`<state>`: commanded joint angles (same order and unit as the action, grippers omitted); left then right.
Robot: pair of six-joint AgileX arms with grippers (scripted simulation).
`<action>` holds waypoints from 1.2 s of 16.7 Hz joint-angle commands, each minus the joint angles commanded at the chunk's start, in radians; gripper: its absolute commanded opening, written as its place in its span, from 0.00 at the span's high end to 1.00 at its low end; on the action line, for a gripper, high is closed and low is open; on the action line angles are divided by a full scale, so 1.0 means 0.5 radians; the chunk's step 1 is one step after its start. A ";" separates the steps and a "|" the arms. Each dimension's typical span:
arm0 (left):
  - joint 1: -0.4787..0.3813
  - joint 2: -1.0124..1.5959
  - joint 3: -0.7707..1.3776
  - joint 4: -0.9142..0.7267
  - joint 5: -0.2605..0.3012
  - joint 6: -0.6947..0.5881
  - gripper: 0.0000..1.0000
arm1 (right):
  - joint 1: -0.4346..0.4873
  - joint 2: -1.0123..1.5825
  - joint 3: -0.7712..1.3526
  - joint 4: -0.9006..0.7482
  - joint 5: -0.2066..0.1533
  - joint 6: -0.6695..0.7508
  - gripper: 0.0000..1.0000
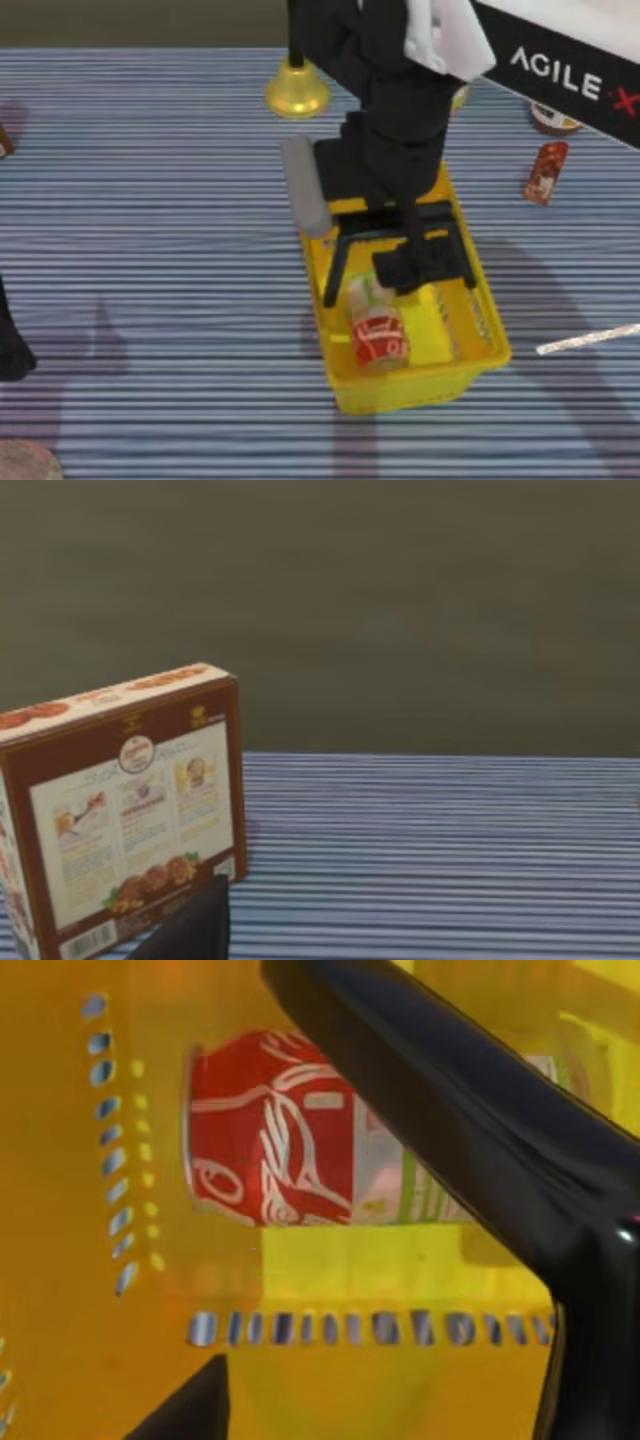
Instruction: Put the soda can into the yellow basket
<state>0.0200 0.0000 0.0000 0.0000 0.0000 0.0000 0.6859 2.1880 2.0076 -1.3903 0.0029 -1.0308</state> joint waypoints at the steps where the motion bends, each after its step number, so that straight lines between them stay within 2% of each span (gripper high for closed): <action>1: 0.000 0.000 0.000 0.000 0.000 0.000 0.00 | 0.001 -0.003 -0.029 0.026 0.000 0.001 0.00; 5: 0.000 0.000 0.000 0.000 0.000 0.000 0.00 | 0.001 -0.004 -0.041 0.038 0.000 0.001 0.00; 18: 0.000 0.000 0.000 0.000 0.000 0.000 0.00 | 0.001 -0.004 -0.041 0.038 0.000 0.001 0.98; 20: 0.000 0.000 0.000 0.000 0.000 0.000 0.00 | 0.001 -0.004 -0.041 0.038 0.000 0.001 1.00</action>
<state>0.0200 0.0000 0.0000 0.0000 0.0000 0.0000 0.6864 2.1862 1.9870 -1.3715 0.0029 -1.0302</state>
